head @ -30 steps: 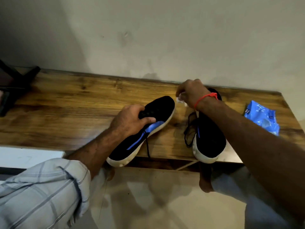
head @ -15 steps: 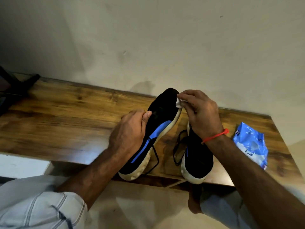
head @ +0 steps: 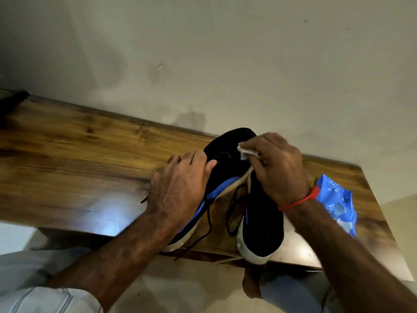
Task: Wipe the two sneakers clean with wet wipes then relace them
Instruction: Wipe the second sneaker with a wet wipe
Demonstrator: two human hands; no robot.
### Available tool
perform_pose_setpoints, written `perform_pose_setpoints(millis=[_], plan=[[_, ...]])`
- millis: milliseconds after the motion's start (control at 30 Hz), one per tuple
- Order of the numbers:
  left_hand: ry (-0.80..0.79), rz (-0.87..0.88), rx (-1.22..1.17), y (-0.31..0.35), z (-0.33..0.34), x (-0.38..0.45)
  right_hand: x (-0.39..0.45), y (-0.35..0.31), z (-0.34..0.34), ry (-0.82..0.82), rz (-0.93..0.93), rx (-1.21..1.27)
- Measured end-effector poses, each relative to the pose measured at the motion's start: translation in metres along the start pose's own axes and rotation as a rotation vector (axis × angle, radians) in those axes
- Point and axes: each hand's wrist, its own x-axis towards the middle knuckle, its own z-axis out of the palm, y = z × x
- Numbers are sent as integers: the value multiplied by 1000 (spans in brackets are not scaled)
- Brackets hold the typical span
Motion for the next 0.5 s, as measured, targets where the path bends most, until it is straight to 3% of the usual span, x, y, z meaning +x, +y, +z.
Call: perform_pose_setpoints(millis=[133, 267, 333, 500], plan=[[-7, -14, -33, -2, 2, -2, -20, -31, 13, -163, -35, 95], [16, -5, -70, 0, 1, -3, 0, 8, -3, 4, 80, 25], [-16, -54, -121, 2, 0, -3, -2, 6, -4, 27, 100, 25], [-97, -270, -439, -3, 3, 3, -39, -64, 21, -144, -29, 238]])
